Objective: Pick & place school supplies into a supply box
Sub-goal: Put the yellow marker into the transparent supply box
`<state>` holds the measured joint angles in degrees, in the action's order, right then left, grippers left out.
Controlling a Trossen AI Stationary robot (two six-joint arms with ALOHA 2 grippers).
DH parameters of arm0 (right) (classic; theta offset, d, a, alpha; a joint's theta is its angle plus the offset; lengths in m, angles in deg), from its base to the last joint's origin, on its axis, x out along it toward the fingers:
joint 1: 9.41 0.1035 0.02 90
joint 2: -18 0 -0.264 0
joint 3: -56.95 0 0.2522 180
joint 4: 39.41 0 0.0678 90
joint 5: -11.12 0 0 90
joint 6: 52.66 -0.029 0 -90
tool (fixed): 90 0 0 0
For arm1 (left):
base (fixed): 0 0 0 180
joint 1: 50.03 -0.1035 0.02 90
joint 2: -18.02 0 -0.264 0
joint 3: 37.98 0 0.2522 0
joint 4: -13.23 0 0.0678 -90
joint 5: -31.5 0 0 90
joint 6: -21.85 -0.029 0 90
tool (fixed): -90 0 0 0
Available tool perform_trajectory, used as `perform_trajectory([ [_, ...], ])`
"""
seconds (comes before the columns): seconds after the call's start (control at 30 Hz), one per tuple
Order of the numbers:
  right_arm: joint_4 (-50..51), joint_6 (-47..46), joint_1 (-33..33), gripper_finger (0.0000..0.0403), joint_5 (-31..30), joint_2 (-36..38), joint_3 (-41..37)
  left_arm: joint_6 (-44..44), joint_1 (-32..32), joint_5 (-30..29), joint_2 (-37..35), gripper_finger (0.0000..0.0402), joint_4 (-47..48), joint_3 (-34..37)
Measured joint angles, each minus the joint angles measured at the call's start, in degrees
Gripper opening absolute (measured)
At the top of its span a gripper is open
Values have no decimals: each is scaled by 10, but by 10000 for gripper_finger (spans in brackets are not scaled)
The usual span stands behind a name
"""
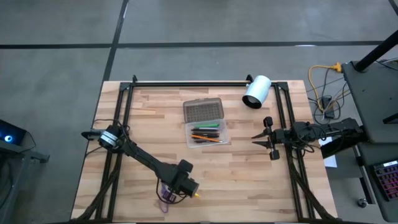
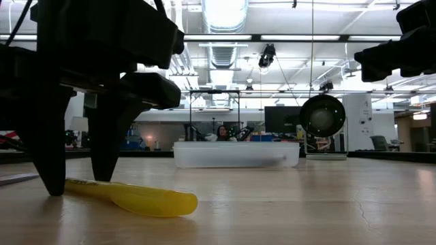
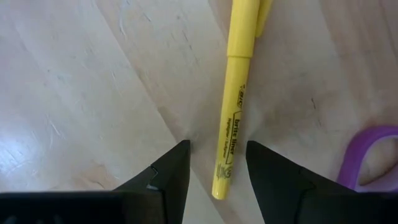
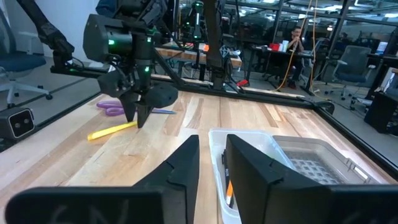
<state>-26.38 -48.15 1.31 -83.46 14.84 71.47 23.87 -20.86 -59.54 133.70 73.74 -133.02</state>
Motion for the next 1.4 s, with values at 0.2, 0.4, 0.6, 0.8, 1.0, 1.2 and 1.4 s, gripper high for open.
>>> perform_trajectory([
  [0.2,0,0,0,68,0,0,0,0,-1,10,-1,144,-9,7],
  [0.4,0,0,0,76,0,0,0,0,-1,20,0,136,-9,6],
  [0.6,0,0,0,79,0,0,0,0,-1,23,0,79,-12,6],
  [0.8,0,0,0,70,0,0,0,5,-10,35,0,12,-13,6],
  [1.0,0,0,0,70,0,0,0,5,-17,51,2,12,-10,-1],
  [1.2,0,0,0,78,0,0,0,0,-22,60,5,8,-21,-27],
  [1.4,0,0,0,76,0,0,0,0,-27,43,5,8,-15,-50],
])
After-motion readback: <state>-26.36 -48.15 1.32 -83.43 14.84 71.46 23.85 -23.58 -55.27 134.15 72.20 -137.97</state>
